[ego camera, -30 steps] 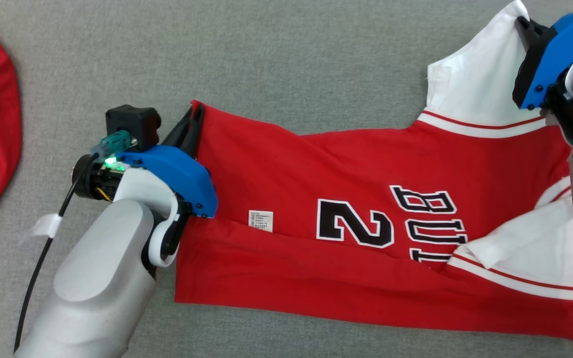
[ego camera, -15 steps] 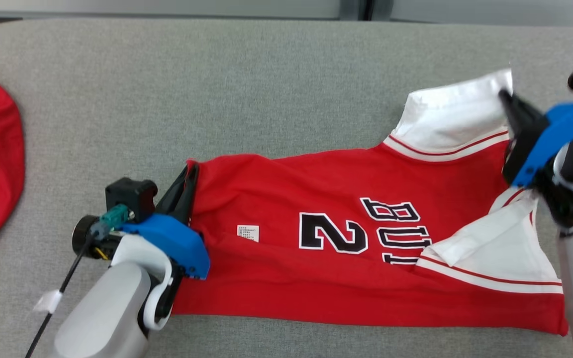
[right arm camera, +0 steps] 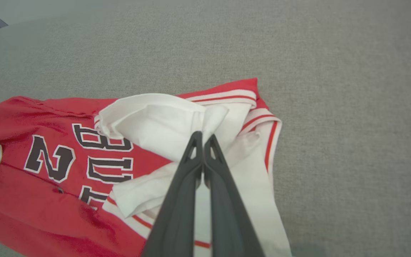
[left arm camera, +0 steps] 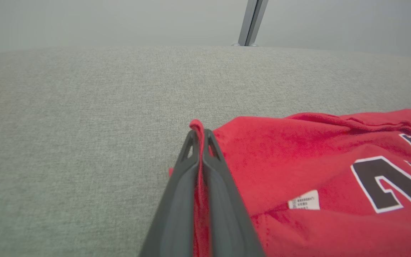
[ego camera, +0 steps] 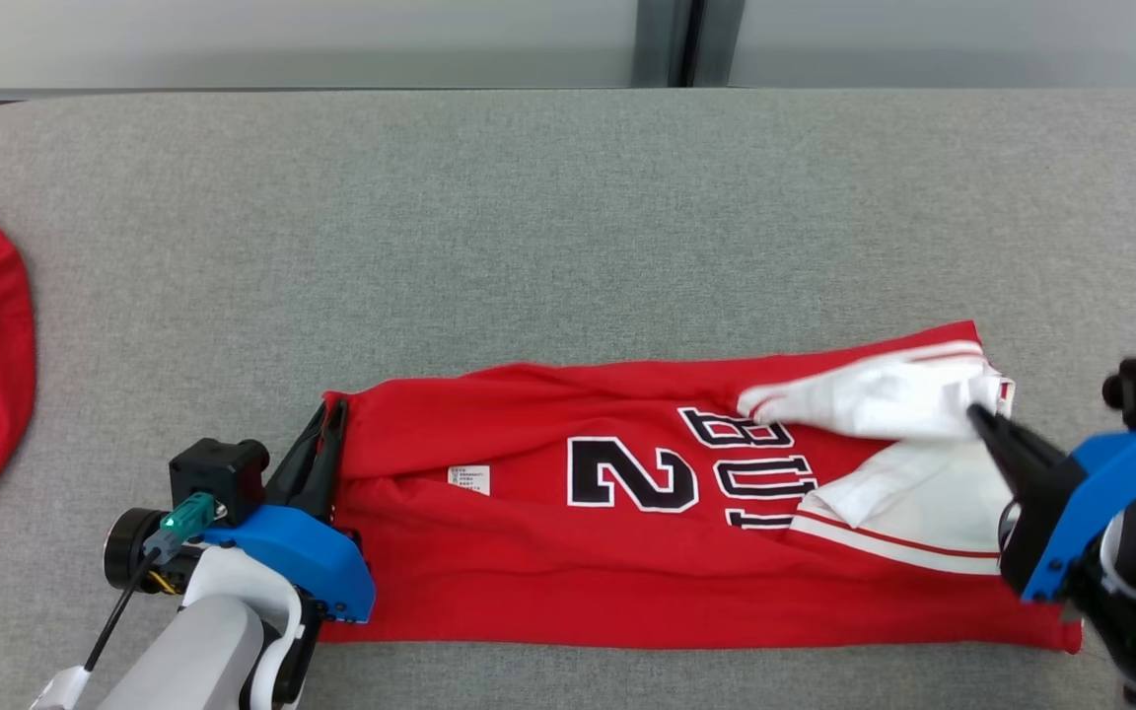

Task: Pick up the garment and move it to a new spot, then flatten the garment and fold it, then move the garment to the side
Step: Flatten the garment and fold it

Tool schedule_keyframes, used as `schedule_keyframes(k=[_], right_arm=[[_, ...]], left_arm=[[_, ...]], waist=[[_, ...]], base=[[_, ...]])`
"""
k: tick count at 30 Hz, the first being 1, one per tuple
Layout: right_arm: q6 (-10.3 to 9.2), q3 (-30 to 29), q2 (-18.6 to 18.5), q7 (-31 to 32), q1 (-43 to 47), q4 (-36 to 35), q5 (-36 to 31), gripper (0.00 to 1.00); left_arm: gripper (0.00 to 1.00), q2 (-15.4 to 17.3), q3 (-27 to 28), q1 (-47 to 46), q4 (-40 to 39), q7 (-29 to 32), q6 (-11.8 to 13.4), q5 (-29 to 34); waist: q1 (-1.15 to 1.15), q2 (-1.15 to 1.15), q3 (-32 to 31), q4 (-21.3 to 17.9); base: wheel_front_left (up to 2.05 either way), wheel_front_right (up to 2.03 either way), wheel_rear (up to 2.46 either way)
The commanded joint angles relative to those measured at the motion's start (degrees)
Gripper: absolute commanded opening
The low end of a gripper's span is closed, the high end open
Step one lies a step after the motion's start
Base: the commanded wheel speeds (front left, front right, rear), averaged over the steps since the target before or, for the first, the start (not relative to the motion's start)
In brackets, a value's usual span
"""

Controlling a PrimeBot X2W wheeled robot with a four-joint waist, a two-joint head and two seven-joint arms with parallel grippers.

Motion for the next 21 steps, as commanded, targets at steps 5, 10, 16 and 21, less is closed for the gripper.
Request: schedule_keyframes(k=[5, 10, 16, 21], right_arm=[[0.02, -1.11, 3.37, 3.49, 7.34, -6.72, -1.04, 0.00], [0.03, -3.25, 5.61, 6.27, 11.86, -10.78, -3.63, 0.00], [0.02, -4.10, 7.19, 7.57, 14.52, -12.25, -5.53, 0.95], [0.03, -3.79, 7.62, 10.16, 17.25, -11.19, -5.86, 1.00]], left_arm=[[0.00, -0.25, 0.32, 0.68, 1.27, -1.95, 0.31, -0.09], [0.00, -0.46, -0.22, 1.21, 2.79, -2.54, 0.42, 0.13], [1.00, -1.07, 0.17, 2.59, 4.39, -3.43, 0.58, -1.01], [1.00, -2.22, 1.84, 4.02, 4.45, -4.84, 1.24, -2.54]], waist=[[0.00, 0.00, -0.86, -0.71], [0.00, 0.00, -1.44, -1.30], [0.00, 0.00, -1.95, -1.61], [0.00, 0.00, -3.18, -1.02]], base=[[0.00, 0.00, 0.00], [0.00, 0.00, 0.00], [0.00, 0.00, 0.00], [0.00, 0.00, 0.00]])
